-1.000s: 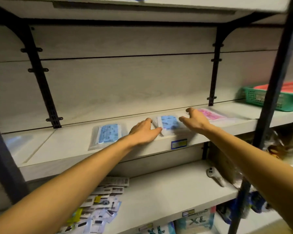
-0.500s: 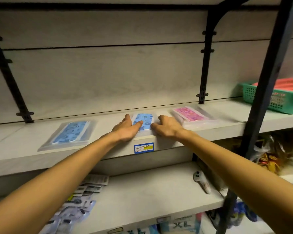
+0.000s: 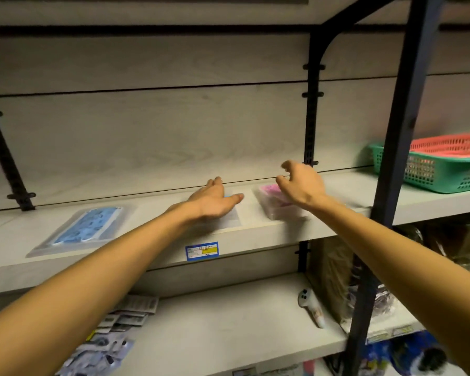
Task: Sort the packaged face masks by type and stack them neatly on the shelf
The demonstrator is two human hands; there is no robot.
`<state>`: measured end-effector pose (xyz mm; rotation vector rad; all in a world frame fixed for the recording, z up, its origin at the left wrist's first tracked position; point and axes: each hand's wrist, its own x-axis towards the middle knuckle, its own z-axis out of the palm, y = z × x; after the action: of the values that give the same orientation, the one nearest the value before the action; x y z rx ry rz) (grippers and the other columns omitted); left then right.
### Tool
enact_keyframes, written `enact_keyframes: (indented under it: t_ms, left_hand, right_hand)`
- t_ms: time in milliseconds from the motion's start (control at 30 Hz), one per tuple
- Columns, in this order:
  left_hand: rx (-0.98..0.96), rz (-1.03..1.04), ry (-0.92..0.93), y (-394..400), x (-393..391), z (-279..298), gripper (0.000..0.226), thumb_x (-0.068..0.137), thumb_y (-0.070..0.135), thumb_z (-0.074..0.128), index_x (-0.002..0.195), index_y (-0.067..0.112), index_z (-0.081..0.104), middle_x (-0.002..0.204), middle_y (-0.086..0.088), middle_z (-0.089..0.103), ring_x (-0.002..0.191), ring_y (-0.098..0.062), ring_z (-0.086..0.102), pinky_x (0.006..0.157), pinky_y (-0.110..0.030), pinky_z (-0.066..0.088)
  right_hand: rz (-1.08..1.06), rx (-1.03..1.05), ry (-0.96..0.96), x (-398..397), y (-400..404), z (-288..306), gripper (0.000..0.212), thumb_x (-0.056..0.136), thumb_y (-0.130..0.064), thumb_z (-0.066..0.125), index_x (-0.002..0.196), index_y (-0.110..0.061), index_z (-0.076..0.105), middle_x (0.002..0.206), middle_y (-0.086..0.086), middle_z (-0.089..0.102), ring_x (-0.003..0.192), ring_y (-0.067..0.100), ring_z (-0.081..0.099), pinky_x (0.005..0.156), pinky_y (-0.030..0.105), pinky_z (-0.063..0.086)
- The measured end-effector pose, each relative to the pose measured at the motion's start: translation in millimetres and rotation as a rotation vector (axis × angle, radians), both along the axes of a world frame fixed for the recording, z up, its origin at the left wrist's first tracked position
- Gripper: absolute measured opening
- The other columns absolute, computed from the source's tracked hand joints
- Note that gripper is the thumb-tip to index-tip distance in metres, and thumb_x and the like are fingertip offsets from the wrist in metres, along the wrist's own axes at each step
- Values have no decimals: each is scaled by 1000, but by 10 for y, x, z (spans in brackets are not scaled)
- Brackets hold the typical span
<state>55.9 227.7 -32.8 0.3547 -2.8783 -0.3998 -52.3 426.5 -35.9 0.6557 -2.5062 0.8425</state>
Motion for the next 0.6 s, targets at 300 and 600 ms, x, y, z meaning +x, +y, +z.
enact_keyframes:
  t_ms: [300,600]
  left_hand:
    - [73,-187,-208,819,-586,-209,82,99,65,36,162,19,13,166,-7,24,148,-31,32,121,-41,28]
    - [149,-156,-231,946,-646,-299,85,98,66,35,162,17,8,168,-9,18,150,-31,27,122,-38,24]
  right_hand:
    - [-78,182,-380,-427,659,-252,42,97,-49,51,108,-9,58,111,15,63,81,21,55,75,33,43]
    - [-24,81,-377,-407,608,-234,21,94,-26,53,97,-5,57,100,14,59,90,29,57,72,30,40]
